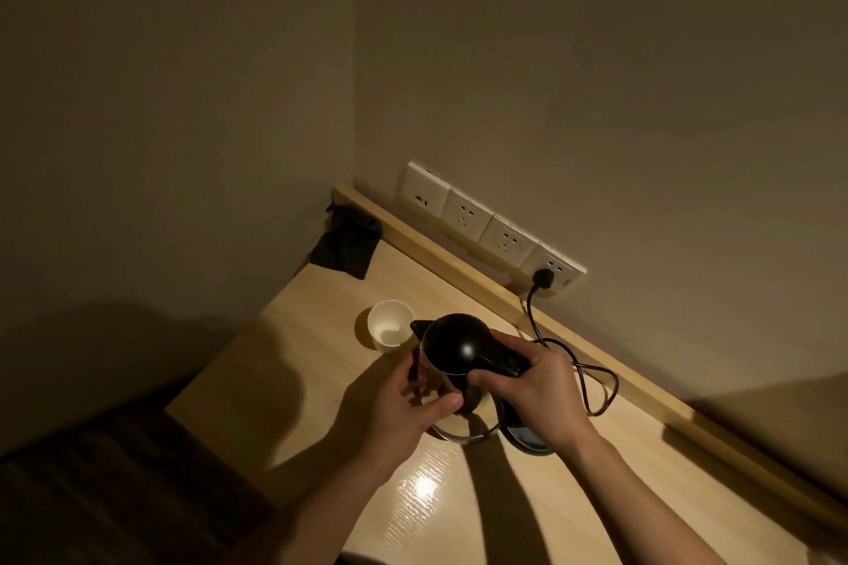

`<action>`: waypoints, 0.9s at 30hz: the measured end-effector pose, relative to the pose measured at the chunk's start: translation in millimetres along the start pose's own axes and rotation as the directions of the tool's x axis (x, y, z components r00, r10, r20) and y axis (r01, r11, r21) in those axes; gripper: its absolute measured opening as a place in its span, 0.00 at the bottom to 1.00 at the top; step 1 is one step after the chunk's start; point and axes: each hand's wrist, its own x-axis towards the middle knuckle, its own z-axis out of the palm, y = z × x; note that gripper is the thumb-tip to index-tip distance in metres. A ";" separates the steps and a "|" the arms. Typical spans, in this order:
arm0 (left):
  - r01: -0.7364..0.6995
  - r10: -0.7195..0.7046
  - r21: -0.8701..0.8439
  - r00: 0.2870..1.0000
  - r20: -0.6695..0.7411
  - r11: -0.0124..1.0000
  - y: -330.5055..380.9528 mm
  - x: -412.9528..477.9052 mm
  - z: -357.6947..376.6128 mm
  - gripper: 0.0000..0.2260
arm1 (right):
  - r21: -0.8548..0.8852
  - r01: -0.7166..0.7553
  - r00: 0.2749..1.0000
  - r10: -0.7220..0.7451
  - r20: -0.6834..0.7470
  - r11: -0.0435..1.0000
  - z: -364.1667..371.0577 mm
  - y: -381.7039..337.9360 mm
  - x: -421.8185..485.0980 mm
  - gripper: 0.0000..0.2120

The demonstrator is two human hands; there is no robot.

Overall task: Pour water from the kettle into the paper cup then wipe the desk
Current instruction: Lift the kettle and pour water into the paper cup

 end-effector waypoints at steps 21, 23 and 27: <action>0.129 -0.118 -0.121 0.988 0.100 0.984 -8.4 25.5 -23.5 0.22 | -0.291 0.010 0.995 0.019 0.096 0.957 19.4 -36.8 37.4 0.28; 0.133 -0.120 -0.135 0.988 0.098 0.982 -10.1 25.1 -23.0 0.22 | -0.304 0.012 0.995 0.019 0.098 0.953 19.8 -38.4 38.0 0.27; 0.133 -0.119 -0.148 0.988 0.103 0.980 -11.6 24.2 -22.0 0.21 | -0.330 0.010 0.995 0.024 0.099 0.944 19.7 -40.8 39.1 0.26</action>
